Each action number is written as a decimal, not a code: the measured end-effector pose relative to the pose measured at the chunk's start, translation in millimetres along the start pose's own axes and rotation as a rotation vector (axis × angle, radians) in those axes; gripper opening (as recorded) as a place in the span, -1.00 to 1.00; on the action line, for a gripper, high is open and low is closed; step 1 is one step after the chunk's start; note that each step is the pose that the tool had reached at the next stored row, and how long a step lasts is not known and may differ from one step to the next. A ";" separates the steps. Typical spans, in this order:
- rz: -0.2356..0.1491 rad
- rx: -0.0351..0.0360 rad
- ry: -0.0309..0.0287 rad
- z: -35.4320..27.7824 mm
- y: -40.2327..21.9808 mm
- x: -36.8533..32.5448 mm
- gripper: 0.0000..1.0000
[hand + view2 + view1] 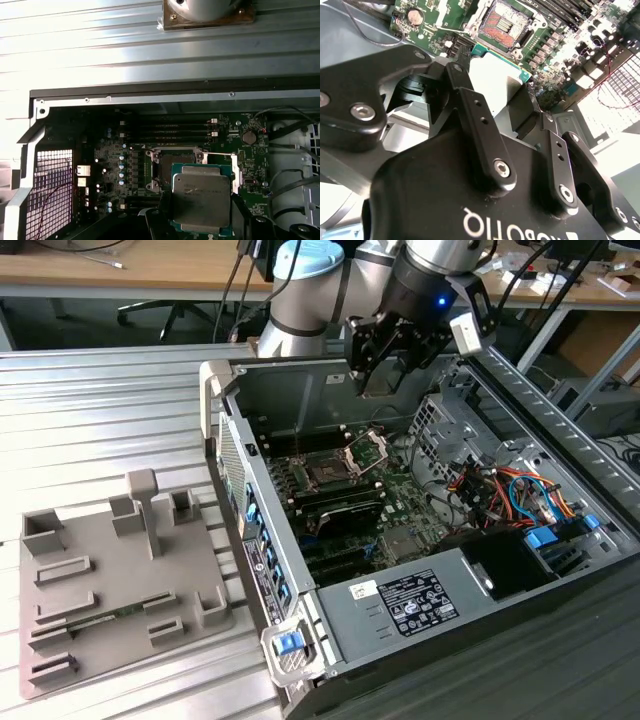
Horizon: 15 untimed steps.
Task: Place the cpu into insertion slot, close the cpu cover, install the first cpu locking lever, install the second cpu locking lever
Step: 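Place the cpu into insertion slot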
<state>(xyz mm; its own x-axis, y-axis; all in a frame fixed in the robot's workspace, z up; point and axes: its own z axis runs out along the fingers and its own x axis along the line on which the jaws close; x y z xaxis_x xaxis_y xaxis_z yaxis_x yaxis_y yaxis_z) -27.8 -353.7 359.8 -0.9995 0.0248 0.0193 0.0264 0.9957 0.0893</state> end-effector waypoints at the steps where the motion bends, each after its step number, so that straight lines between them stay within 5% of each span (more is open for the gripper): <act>1: 0.000 0.0000 0.0001 0.6 -0.1 0.0 0.09; 15: 0.000 0.0000 0.0001 3.8 -0.4 0.0 0.09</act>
<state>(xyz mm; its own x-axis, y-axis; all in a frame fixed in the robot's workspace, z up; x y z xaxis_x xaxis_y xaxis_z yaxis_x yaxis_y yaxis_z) -27.8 -353.7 355.9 -0.9995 0.0248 0.0193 0.0264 0.9957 0.0893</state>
